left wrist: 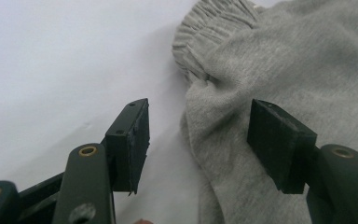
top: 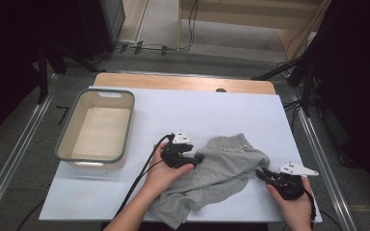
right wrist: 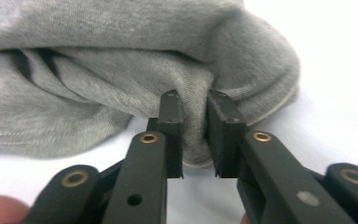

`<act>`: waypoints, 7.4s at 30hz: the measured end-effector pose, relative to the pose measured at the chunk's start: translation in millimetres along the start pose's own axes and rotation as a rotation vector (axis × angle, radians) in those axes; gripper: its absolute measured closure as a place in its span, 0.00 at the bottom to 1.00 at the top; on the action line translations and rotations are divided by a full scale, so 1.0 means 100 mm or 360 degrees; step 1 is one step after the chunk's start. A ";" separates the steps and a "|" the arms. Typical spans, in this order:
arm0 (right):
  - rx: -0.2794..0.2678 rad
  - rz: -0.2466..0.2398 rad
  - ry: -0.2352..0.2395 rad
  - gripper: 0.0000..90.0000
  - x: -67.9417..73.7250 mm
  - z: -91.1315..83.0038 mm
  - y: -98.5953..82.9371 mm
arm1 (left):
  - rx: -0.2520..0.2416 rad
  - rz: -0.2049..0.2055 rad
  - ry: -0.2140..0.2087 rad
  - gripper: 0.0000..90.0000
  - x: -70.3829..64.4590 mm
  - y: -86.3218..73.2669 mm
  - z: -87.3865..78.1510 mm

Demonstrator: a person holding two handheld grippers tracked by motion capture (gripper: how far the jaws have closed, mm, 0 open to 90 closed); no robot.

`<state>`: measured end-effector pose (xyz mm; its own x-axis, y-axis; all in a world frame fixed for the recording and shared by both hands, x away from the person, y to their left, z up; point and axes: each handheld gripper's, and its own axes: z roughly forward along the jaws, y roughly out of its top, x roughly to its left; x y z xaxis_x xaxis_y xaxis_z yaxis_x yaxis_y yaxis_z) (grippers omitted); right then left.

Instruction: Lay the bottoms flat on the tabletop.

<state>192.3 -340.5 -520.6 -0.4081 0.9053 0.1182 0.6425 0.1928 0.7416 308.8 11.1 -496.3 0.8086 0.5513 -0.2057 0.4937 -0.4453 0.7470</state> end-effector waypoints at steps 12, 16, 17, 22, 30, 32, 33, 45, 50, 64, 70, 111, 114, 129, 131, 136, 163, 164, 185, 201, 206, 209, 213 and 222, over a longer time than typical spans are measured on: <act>0.0047 0.0086 -0.0077 0.86 -0.25 -0.35 -0.22 | 0.0037 -0.0004 -0.0046 0.43 -0.06 -0.04 0.06; 0.0064 0.0092 -0.0086 0.86 -0.26 -0.39 -0.23 | 0.0025 -0.0047 -0.0004 0.43 0.01 -0.06 -0.01; 0.0064 0.0092 -0.0086 0.86 -0.26 -0.39 -0.23 | 0.0025 -0.0047 -0.0004 0.43 0.01 -0.06 -0.01; -0.0070 0.0079 -0.0045 0.52 -0.21 -0.49 -0.19 | 0.0014 -0.0055 0.0019 0.45 0.07 -0.09 -0.07; -0.0249 0.0016 -0.0008 0.46 -0.18 -0.44 0.22 | 0.0019 -0.0038 -0.0017 0.50 0.03 -0.09 -0.02; -0.0235 -0.0014 -0.0026 0.47 -0.20 -0.31 0.36 | 0.0028 -0.0014 -0.0040 0.50 -0.01 -0.09 0.00; -0.0231 -0.0013 -0.0021 0.47 -0.22 -0.23 0.43 | 0.0038 -0.0001 -0.0042 0.50 -0.03 -0.09 0.00; 0.0104 0.0010 0.0058 0.43 -0.37 0.64 0.77 | 0.0074 0.0047 -0.0159 0.67 -0.14 -0.14 0.04; 0.0176 0.0031 0.0059 0.62 -0.36 0.74 0.75 | 0.0107 0.0059 -0.0218 0.80 -0.18 -0.15 0.07; -0.0097 -0.0021 -0.0002 0.86 -0.37 0.53 1.15 | -0.0090 0.0180 0.0231 0.98 -0.07 0.21 -0.32; -0.0197 0.0061 -0.0039 0.86 -0.51 0.52 1.33 | -0.0153 0.0185 0.0377 0.98 0.04 0.41 -0.27; 0.0033 0.0092 -0.0076 0.51 -0.25 -0.13 -0.15 | 0.0250 0.0445 -0.0129 0.61 -1.21 -0.11 0.47; 0.0022 0.0079 -0.0058 0.67 -0.28 -0.11 -0.12 | 0.0225 0.0393 -0.0148 0.87 -1.14 -0.09 0.41; -0.0138 -0.0020 0.0019 0.88 -0.36 0.01 0.62 | -0.0004 -0.0023 -0.0051 0.93 -0.13 0.06 -0.26; -0.0111 -0.0045 0.0019 0.88 -0.34 0.15 0.71 | 0.0002 -0.0034 -0.0031 0.93 -0.09 0.04 -0.27; -0.0019 -0.0091 -0.0007 0.87 -0.27 0.48 0.83 | 0.0049 -0.0083 0.0022 0.93 0.02 -0.03 -0.21; -0.0077 0.0020 0.0182 0.41 0.27 0.32 0.34 | -0.0197 0.0024 -0.0071 0.72 -0.12 -0.13 -0.44; -0.0077 0.0020 0.0182 0.41 0.27 0.32 0.34 | -0.0223 0.0044 -0.0086 0.72 -0.14 -0.13 -0.49; -0.0141 -0.0004 0.0149 0.93 0.17 -0.03 0.38 | -0.0026 0.0184 -0.0146 0.47 -0.54 -0.67 -0.59; -0.0159 0.0166 -0.0006 0.93 -0.25 -0.75 0.09 | 0.0065 0.0280 -0.0281 0.96 -0.53 -0.66 -0.64; -0.0147 0.0212 -0.0007 0.93 -0.30 -0.88 0.01 | 0.0078 0.0356 -0.0362 0.96 -0.54 -0.67 -0.71; -0.0147 0.0233 -0.0005 0.93 -0.33 -0.87 0.00 | 0.0071 0.0298 -0.0307 0.96 -0.46 -0.68 -0.70; -0.0099 0.0269 -0.0014 0.91 -0.41 -0.64 -0.05 | 0.0069 0.0171 -0.0205 0.94 -0.30 -0.69 -0.62; -0.0068 0.0243 -0.0099 0.66 -0.51 -0.41 -0.17 | -0.0009 0.0107 -0.0140 0.64 -0.32 -0.69 -0.72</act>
<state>175.2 -405.4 -512.3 -0.2660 0.9448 0.1914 0.6654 0.0363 0.7456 226.0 75.2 -495.4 0.8648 0.4562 -0.2096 0.4358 -0.4748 0.7646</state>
